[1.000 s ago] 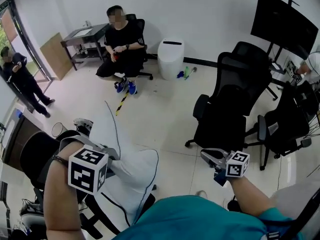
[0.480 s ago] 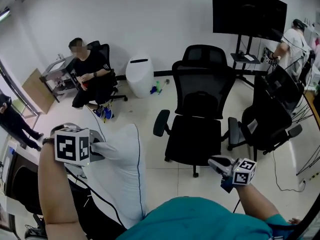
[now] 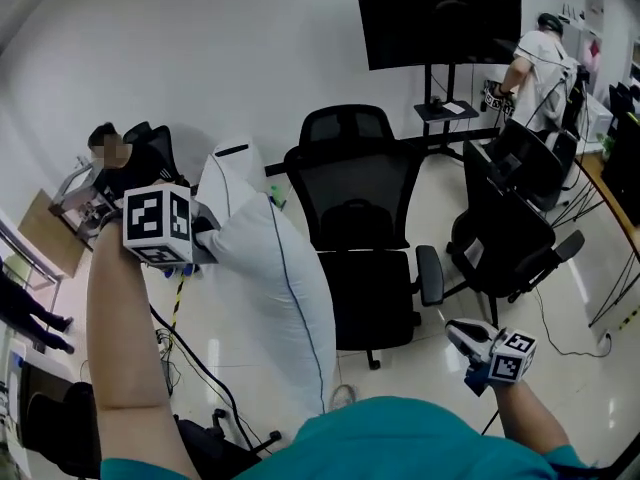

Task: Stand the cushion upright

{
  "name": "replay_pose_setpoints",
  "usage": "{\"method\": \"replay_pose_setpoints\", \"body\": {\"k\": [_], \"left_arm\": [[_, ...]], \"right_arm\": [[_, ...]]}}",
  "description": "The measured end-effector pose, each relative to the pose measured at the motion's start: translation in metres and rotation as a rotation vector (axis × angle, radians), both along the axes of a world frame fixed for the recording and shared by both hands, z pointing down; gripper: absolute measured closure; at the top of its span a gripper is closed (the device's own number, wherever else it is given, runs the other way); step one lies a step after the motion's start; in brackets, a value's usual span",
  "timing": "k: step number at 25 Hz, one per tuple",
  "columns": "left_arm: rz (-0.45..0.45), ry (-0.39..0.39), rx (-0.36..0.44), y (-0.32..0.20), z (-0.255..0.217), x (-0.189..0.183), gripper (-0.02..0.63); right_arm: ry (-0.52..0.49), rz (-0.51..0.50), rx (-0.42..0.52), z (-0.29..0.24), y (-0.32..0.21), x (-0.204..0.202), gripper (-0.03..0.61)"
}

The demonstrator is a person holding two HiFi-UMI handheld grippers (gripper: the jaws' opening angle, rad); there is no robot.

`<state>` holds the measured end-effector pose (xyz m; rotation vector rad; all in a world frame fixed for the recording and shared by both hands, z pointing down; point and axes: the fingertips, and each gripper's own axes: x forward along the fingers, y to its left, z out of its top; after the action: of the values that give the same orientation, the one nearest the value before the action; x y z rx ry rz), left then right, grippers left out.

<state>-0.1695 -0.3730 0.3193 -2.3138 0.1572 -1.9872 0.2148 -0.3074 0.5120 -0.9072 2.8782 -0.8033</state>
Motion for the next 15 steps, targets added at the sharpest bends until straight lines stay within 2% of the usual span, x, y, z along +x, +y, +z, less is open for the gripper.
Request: {"method": "replay_pose_setpoints", "body": {"k": [3,6,9,11,13,15], "left_arm": [[0.067,0.039,0.012,-0.061,0.004,0.040,0.558],[0.094,0.014,0.028,-0.133,0.024,0.066,0.546],[0.113,0.004,-0.057,-0.195,0.064,0.084,0.545],[0.180,0.005,-0.133,-0.214,0.086,0.100,0.555],[0.259,0.015,-0.154,-0.231,0.093,0.116,0.560],[0.312,0.023,-0.137,-0.259,0.090,0.129,0.565]], "right_arm": [[0.020,0.065,-0.012,0.007,-0.009,0.020,0.557],[0.034,0.139,-0.030,0.012,-0.024,0.036,0.557],[0.042,0.225,-0.043,0.012,-0.047,0.050,0.557],[0.039,0.285,-0.058,0.011,-0.060,0.055,0.557],[0.039,0.330,-0.070,0.010,-0.074,0.056,0.557],[0.043,0.363,-0.080,0.009,-0.091,0.054,0.557]]}}
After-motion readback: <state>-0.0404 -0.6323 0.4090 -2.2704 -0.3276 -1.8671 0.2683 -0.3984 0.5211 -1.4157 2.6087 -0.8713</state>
